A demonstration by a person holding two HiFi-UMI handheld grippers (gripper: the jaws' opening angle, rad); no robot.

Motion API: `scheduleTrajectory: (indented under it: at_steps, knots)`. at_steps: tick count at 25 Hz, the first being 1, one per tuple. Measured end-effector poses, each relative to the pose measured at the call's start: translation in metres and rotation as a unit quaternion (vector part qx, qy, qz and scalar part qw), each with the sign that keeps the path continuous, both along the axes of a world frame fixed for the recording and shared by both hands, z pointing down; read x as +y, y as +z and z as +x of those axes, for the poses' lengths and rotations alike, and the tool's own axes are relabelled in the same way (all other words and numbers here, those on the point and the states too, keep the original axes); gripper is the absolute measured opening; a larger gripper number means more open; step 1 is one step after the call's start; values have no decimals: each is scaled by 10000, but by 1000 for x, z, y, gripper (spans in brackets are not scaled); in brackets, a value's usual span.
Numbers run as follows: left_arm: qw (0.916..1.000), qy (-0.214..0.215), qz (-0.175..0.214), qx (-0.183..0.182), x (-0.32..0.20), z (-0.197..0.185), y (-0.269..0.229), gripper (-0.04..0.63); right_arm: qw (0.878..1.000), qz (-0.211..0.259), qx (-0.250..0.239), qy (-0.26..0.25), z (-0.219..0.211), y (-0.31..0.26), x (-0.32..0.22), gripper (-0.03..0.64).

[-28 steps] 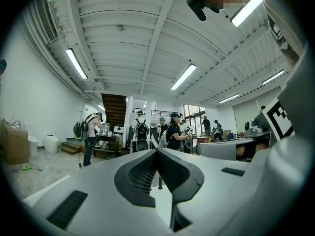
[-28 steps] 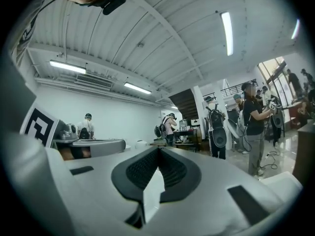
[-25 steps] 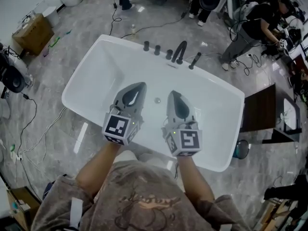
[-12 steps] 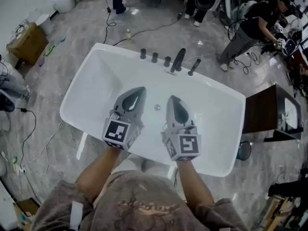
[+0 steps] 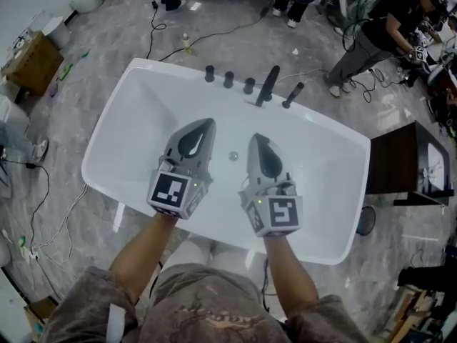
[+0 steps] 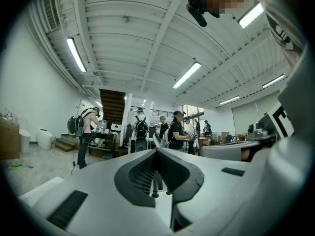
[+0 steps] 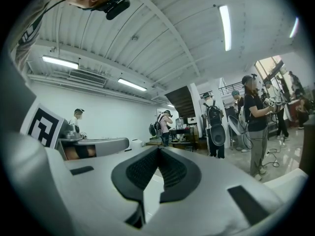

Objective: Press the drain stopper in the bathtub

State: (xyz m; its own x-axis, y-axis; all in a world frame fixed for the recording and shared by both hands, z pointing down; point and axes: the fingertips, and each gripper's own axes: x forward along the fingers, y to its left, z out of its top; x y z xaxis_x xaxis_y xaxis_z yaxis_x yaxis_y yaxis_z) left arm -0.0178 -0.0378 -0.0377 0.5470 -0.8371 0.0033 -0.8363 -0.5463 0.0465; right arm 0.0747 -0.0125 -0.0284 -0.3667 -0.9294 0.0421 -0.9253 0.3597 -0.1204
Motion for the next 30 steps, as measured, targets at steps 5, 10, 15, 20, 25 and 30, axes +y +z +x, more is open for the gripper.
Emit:
scheduleTrajectory:
  at_steps: [5,10,15,20,25,30]
  knots:
    - [9999,-55,-123,24,-19,-6,33,8,9999,-113,-46,76,-3,26,-21,2]
    - [9997,-49,-212,57,-34,-11,69,6,9998,-204,-14,84,-13,60,-39,2]
    - [9995,-58,-272,147,-52,-16,104,8,9996,-252,99,90,-16,102,-57,2]
    - [9993,-99,-338,89,-66,-21,148,6,9993,-299,67,216,-12,145,-73,2]
    - [9993,-102,-348,40,-81,-22,190,6,9990,-343,72,274,-12,189,-87,2]
    - [9995,-89,-306,-2,-94,-16,235,6,9989,-383,70,261,-12,238,-98,2]
